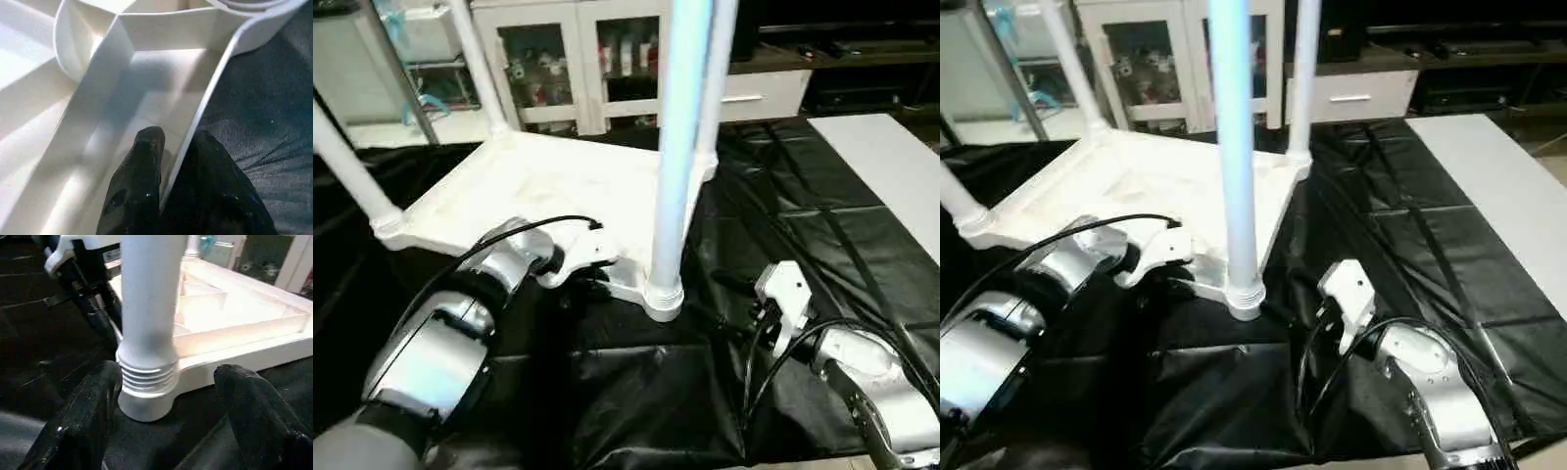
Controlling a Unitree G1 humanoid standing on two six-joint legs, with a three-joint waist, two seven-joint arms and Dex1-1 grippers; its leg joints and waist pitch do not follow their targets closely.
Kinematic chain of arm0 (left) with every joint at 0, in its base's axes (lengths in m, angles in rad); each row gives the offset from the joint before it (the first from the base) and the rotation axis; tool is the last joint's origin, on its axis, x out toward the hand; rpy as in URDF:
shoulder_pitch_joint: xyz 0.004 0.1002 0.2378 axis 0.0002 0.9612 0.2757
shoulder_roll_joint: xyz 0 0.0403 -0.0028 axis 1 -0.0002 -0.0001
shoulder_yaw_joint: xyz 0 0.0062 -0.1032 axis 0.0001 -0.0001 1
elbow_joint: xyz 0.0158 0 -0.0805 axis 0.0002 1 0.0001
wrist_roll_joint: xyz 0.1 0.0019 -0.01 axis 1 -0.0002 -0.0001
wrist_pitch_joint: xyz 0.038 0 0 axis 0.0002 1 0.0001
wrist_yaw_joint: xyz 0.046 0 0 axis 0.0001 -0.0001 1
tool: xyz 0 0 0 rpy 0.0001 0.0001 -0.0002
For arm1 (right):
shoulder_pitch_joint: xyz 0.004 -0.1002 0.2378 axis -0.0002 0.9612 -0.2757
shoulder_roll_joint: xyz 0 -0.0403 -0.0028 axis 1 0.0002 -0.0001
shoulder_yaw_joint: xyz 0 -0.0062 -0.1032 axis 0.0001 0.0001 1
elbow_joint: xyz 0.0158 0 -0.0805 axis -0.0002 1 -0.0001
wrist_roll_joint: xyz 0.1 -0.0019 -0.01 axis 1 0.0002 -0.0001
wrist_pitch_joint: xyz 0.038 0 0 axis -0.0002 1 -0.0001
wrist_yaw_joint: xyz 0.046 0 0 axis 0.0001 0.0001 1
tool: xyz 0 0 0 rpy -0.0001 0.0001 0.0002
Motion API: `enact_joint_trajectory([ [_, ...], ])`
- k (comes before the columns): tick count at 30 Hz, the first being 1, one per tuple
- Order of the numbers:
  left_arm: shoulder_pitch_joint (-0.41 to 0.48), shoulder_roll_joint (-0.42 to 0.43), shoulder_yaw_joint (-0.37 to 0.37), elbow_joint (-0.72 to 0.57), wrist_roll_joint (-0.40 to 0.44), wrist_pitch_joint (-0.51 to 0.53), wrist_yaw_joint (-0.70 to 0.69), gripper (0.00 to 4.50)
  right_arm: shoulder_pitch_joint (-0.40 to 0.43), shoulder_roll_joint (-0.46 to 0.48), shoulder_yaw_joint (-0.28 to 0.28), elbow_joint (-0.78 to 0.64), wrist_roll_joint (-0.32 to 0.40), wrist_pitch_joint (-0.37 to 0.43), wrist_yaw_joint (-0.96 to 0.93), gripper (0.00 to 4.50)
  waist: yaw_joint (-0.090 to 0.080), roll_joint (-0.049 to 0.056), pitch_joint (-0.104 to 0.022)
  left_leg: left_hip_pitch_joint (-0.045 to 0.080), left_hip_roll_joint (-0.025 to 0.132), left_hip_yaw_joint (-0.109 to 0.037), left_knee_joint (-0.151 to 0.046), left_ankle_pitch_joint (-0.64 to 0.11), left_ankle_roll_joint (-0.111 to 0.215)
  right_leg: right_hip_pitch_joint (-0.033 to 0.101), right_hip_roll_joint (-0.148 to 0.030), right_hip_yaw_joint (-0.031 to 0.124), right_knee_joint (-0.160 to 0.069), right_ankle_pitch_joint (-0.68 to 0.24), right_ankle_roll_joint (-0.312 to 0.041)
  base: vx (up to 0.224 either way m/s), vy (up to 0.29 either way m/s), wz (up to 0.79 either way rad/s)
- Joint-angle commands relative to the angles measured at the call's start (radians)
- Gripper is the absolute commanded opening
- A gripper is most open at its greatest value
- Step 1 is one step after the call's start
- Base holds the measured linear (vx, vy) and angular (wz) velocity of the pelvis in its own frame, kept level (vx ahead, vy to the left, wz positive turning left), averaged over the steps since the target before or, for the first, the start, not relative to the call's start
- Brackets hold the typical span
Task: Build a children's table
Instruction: Rotate table base
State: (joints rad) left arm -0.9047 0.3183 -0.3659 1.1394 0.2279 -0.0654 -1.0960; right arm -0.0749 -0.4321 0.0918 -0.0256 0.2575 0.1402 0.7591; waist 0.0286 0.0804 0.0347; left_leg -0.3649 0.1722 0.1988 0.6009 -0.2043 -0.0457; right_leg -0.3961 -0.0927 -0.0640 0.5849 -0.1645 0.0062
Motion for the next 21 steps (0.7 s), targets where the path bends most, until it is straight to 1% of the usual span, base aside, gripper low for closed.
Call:
enact_joint_trajectory([
  [1, 0.074, 0.026, 0.049, 0.044, -0.043, 0.109, 0.103, 0.69, -0.012, 0.008, -0.004, 0.006, -0.016, -0.015, -0.009, 3.37, 0.013, -0.033, -0.043, -0.002, 0.052, -0.036, -0.083, -0.262, 0.089, 0.043, -0.067, 0.035, -0.086, -0.414, -0.209, 0.000, 0.000, 0.00],
  [2, 0.083, 0.028, 0.055, 0.030, -0.045, 0.130, 0.116, 0.69, -0.012, 0.008, -0.003, 0.007, -0.016, -0.015, -0.010, 3.37, 0.011, -0.032, -0.044, 0.001, 0.050, -0.036, -0.082, -0.271, 0.086, 0.041, -0.068, 0.035, -0.088, -0.444, -0.197, 0.000, 0.000, 0.00],
  [3, 0.118, 0.038, 0.074, -0.019, -0.051, 0.188, 0.158, 0.69, -0.015, 0.010, -0.002, 0.009, -0.016, -0.015, -0.014, 3.37, 0.008, -0.046, -0.043, -0.002, 0.050, -0.035, -0.083, -0.269, 0.085, 0.042, -0.068, 0.035, -0.088, -0.453, -0.193, 0.000, 0.000, 0.00],
  [4, 0.165, 0.051, 0.095, -0.096, -0.048, 0.263, 0.208, 0.69, -0.018, 0.011, 0.002, 0.012, -0.017, -0.016, -0.017, 3.37, 0.006, -0.043, -0.039, -0.009, 0.049, -0.039, -0.085, -0.265, 0.086, 0.045, -0.069, 0.032, -0.088, -0.486, -0.180, 0.000, 0.000, 0.00],
  [5, 0.180, 0.055, 0.100, -0.121, -0.047, 0.280, 0.217, 0.69, -0.019, 0.011, 0.002, 0.013, -0.017, -0.017, -0.017, 3.37, 0.003, -0.042, -0.038, -0.013, 0.050, -0.045, -0.087, -0.273, 0.078, 0.049, -0.073, 0.029, -0.087, -0.532, -0.158, 0.000, 0.000, 0.00],
  [6, 0.205, 0.059, 0.110, -0.164, -0.045, 0.306, 0.226, 0.69, -0.022, 0.012, 0.004, 0.015, -0.018, -0.017, -0.017, 3.37, -0.005, -0.042, -0.035, -0.015, 0.044, -0.047, -0.088, -0.292, 0.070, 0.047, -0.069, 0.025, -0.095, -0.598, -0.121, -0.012, 0.002, -0.21],
  [7, 0.223, 0.062, 0.117, -0.198, -0.044, 0.325, 0.232, 0.69, -0.023, 0.013, 0.005, 0.017, -0.018, -0.018, -0.017, 3.37, -0.010, -0.042, -0.033, -0.014, 0.045, -0.049, -0.090, -0.305, 0.064, 0.045, -0.069, 0.025, -0.097, -0.619, -0.112, -0.015, 0.004, -0.22],
  [8, 0.251, 0.064, 0.129, -0.253, -0.040, 0.361, 0.245, 0.69, -0.025, 0.014, 0.007, 0.019, -0.020, -0.018, -0.016, 3.37, -0.021, -0.045, -0.034, -0.016, 0.045, -0.055, -0.090, -0.323, 0.056, 0.045, -0.070, 0.022, -0.099, -0.648, -0.092, -0.015, 0.004, -0.22],
  [9, 0.256, 0.064, 0.132, -0.264, -0.039, 0.367, 0.247, 0.69, -0.026, 0.014, 0.007, 0.019, -0.020, -0.019, -0.015, 3.37, -0.026, -0.046, -0.033, -0.015, 0.045, -0.055, -0.091, -0.335, 0.053, 0.042, -0.069, 0.021, -0.101, -0.659, -0.088, -0.016, 0.004, -0.18],
  [10, 0.281, 0.066, 0.139, -0.316, -0.036, 0.395, 0.252, 0.69, -0.028, 0.014, 0.008, 0.021, -0.022, -0.020, -0.014, 3.37, -0.035, -0.044, -0.031, -0.011, 0.040, -0.057, -0.088, -0.361, 0.051, 0.036, -0.067, 0.018, -0.110, -0.691, -0.074, 0.000, 0.000, 0.00],
  [11, 0.350, 0.068, 0.145, -0.450, -0.053, 0.369, 0.215, 0.69, -0.035, 0.015, 0.010, 0.027, -0.024, -0.020, -0.009, 3.37, -0.045, -0.055, -0.029, -0.012, 0.036, -0.060, -0.087, -0.376, 0.053, 0.033, -0.066, 0.013, -0.119, -0.722, -0.060, 0.000, 0.000, 0.00],
  [12, 0.379, 0.068, 0.144, -0.504, -0.068, 0.329, 0.188, 0.67, -0.039, 0.016, 0.010, 0.030, -0.024, -0.020, -0.007, 3.37, -0.046, -0.051, -0.030, -0.014, 0.039, -0.069, -0.088, -0.384, 0.048, 0.035, -0.074, 0.013, -0.114, -0.740, -0.052, 0.000, 0.000, 0.00],
  [13, 0.392, 0.067, 0.145, -0.532, -0.075, 0.331, 0.181, 0.67, -0.041, 0.016, 0.011, 0.032, -0.025, -0.020, -0.005, 3.37, -0.049, -0.047, -0.027, -0.015, 0.042, -0.073, -0.091, -0.395, 0.047, 0.032, -0.077, 0.014, -0.117, -0.749, -0.052, 0.000, 0.000, 0.00],
  [14, 0.436, 0.064, 0.137, -0.625, -0.104, 0.299, 0.148, 0.63, -0.048, 0.016, 0.012, 0.038, -0.027, -0.020, 0.000, 3.37, -0.051, -0.049, -0.027, 0.002, 0.043, -0.071, -0.088, -0.438, 0.046, 0.012, -0.071, 0.013, -0.127, -0.760, -0.060, 0.000, 0.000, 0.00],
  [15, 0.446, 0.063, 0.132, -0.643, -0.120, 0.274, 0.129, 0.63, -0.050, 0.015, 0.013, 0.040, -0.027, -0.020, 0.002, 3.37, -0.051, -0.049, -0.027, 0.002, 0.043, -0.071, -0.088, -0.438, 0.046, 0.012, -0.071, 0.013, -0.127, -0.760, -0.060, 0.000, 0.000, 0.00],
  [16, 0.470, 0.061, 0.124, -0.695, -0.148, 0.250, 0.103, 0.55, -0.056, 0.014, 0.013, 0.044, -0.027, -0.020, 0.004, 3.37, -0.049, -0.055, -0.027, 0.013, 0.039, -0.066, -0.083, -0.456, 0.049, 0.003, -0.067, 0.013, -0.133, -0.764, -0.062, 0.000, 0.000, 0.00],
  [17, 0.481, 0.061, 0.120, -0.720, -0.159, 0.247, 0.096, 0.42, -0.058, 0.014, 0.014, 0.046, -0.027, -0.020, 0.006, 3.37, -0.043, -0.052, -0.030, 0.011, 0.044, -0.066, -0.089, -0.447, 0.047, 0.007, -0.066, 0.018, -0.126, -0.712, -0.079, 0.000, 0.000, 0.00],
  [18, 0.493, 0.055, 0.120, -0.748, -0.176, 0.244, 0.085, 0.42, -0.062, 0.012, 0.014, 0.048, -0.026, -0.020, 0.008, 3.37, -0.036, -0.053, -0.035, 0.012, 0.052, -0.065, -0.096, -0.432, 0.045, 0.009, -0.062, 0.022, -0.117, -0.623, -0.104, 0.000, 0.000, 0.00],
  [19, 0.493, 0.055, 0.120, -0.748, -0.176, 0.244, 0.085, 0.34, -0.062, 0.012, 0.014, 0.048, -0.026, -0.020, 0.008, 3.37, -0.030, -0.051, -0.036, 0.015, 0.057, -0.062, -0.099, -0.422, 0.044, 0.009, -0.061, 0.026, -0.113, -0.570, -0.123, 0.000, 0.000, 0.00],
  [20, 0.499, 0.054, 0.116, -0.766, -0.177, 0.234, 0.084, 0.25, -0.063, 0.010, 0.014, 0.048, -0.026, -0.020, 0.011, 3.37, -0.023, -0.052, -0.035, 0.013, 0.059, -0.057, -0.102, -0.405, 0.044, 0.008, -0.056, 0.031, -0.104, -0.476, -0.155, 0.000, 0.000, 0.00],
  [21, 0.506, 0.057, 0.110, -0.787, -0.172, 0.217, 0.081, 0.25, -0.065, 0.008, 0.015, 0.049, -0.026, -0.020, 0.014, 3.37, -0.014, -0.056, -0.039, 0.011, 0.060, -0.052, -0.102, -0.370, 0.046, 0.014, -0.056, 0.036, -0.094, -0.390, -0.180, 0.000, 0.000, 0.00],
])
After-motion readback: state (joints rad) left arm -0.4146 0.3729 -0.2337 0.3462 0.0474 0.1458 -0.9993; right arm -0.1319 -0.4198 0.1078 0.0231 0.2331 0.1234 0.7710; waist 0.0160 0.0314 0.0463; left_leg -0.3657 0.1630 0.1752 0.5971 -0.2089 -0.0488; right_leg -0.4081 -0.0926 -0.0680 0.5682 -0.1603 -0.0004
